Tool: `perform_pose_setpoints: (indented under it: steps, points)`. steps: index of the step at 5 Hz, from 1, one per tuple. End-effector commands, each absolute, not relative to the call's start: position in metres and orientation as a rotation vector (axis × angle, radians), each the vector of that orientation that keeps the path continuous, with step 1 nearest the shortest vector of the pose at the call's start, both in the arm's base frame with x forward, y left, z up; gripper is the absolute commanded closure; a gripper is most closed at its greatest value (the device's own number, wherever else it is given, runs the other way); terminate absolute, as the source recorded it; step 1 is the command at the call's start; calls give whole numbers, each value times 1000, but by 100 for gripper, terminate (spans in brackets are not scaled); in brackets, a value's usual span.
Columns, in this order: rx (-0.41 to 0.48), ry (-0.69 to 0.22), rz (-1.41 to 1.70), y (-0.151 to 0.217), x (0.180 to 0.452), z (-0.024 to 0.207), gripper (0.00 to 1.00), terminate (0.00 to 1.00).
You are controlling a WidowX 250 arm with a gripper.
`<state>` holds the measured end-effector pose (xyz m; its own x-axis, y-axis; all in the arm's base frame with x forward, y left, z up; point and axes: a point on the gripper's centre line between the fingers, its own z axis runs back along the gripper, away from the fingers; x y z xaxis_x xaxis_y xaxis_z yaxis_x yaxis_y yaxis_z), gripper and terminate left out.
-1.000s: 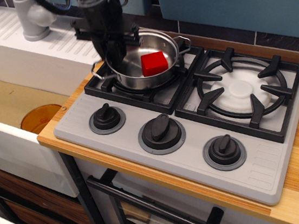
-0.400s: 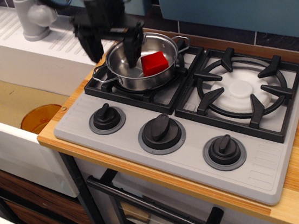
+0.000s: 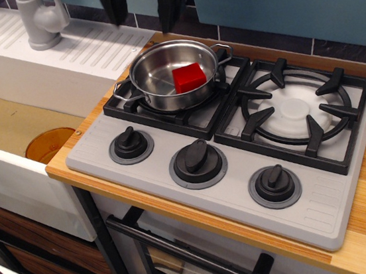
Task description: Put redcube in pan and put pan on stove
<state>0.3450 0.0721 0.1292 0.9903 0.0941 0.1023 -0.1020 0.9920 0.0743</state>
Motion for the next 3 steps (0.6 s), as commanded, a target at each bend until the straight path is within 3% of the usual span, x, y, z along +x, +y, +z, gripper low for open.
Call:
perform_pose_setpoints:
  steps: [1, 2, 3]
  points:
    - [91, -168, 108, 42, 352, 162, 0, 0]
    - [95, -156, 103, 36, 348, 167, 0, 0]
    - [96, -141, 109, 31, 349, 163, 0, 100]
